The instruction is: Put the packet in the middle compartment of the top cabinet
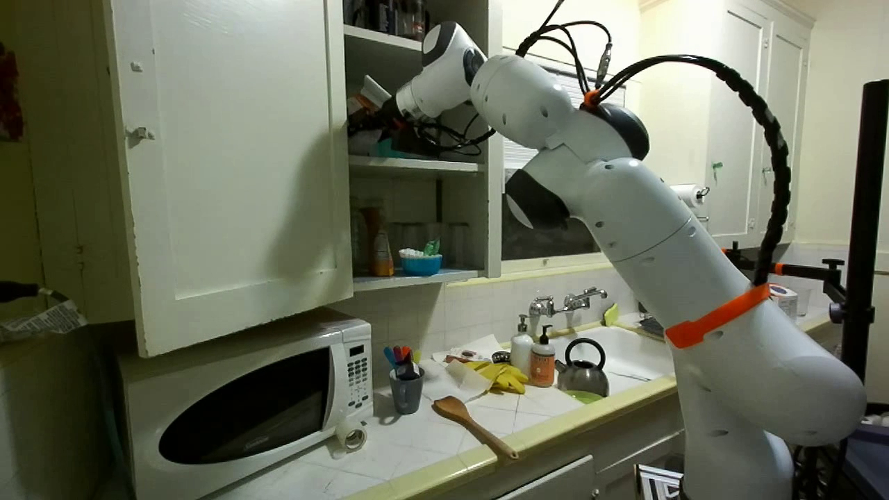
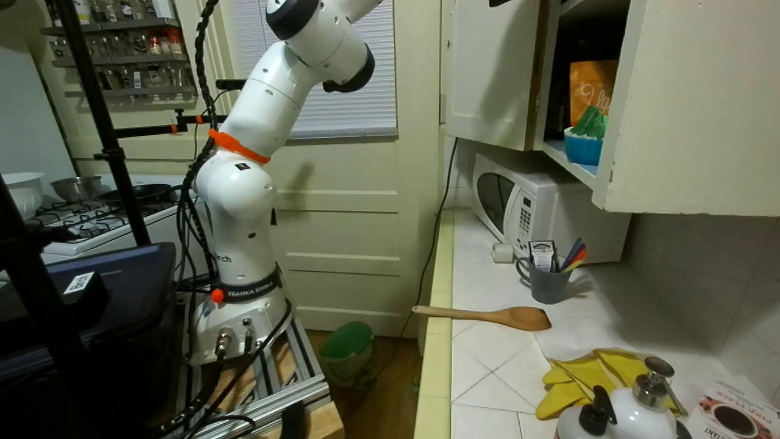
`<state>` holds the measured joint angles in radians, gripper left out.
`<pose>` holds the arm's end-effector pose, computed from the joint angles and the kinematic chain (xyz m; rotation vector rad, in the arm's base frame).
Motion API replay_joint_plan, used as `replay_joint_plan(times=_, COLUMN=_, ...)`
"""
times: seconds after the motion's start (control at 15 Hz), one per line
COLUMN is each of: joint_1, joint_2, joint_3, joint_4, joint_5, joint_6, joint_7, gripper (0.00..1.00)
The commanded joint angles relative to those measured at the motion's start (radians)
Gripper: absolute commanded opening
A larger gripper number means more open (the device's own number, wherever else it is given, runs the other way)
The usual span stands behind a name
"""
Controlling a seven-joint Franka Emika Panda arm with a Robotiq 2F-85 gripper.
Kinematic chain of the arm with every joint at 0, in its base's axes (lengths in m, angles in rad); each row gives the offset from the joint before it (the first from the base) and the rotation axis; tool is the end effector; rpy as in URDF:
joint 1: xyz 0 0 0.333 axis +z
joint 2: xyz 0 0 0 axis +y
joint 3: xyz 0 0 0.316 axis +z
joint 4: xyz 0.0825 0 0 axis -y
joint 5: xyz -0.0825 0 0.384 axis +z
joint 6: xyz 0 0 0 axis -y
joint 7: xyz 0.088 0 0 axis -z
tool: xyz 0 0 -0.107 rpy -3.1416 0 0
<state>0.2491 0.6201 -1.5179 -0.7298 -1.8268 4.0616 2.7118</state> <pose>0.5448 -0.1629 0.7587 2.2736 -0.3362 1.8433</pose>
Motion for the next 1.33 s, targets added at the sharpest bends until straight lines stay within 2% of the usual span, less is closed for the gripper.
replay_joint_plan(times=0.0, joint_1=0.004, joint_2=0.006, joint_3=-0.057, joint_4=0.023, joint_5=-0.027, joint_6=0.046, joint_7=0.058, gripper=1.00)
replay_joint_plan(times=0.2, joint_1=0.028, joint_2=0.001, joint_3=-0.112, joint_4=0.024, joint_5=-0.049, joint_6=0.060, joint_7=0.062, gripper=1.00)
replay_joint_plan(times=0.27, joint_1=0.034, joint_2=-0.002, joint_3=-0.124, joint_4=0.023, joint_5=-0.048, joint_6=0.064, joint_7=0.062, gripper=0.75)
replay_joint_plan(times=0.33, joint_1=0.040, joint_2=-0.003, joint_3=-0.140, joint_4=0.027, joint_5=-0.049, joint_6=0.062, joint_7=0.062, gripper=0.72)
replay_joint_plan(times=0.6, joint_1=0.077, joint_2=-0.019, joint_3=-0.196, joint_4=0.030, joint_5=-0.036, joint_6=0.044, joint_7=0.061, gripper=0.40)
replay_joint_plan(times=0.93, joint_1=0.135, joint_2=-0.025, joint_3=-0.274, joint_4=0.019, joint_5=-0.018, joint_6=0.047, joint_7=0.053, gripper=0.08)
replay_joint_plan(times=1.27, joint_1=0.152, joint_2=0.002, joint_3=-0.320, joint_4=0.021, joint_5=-0.025, joint_6=0.096, joint_7=0.051, gripper=0.05)
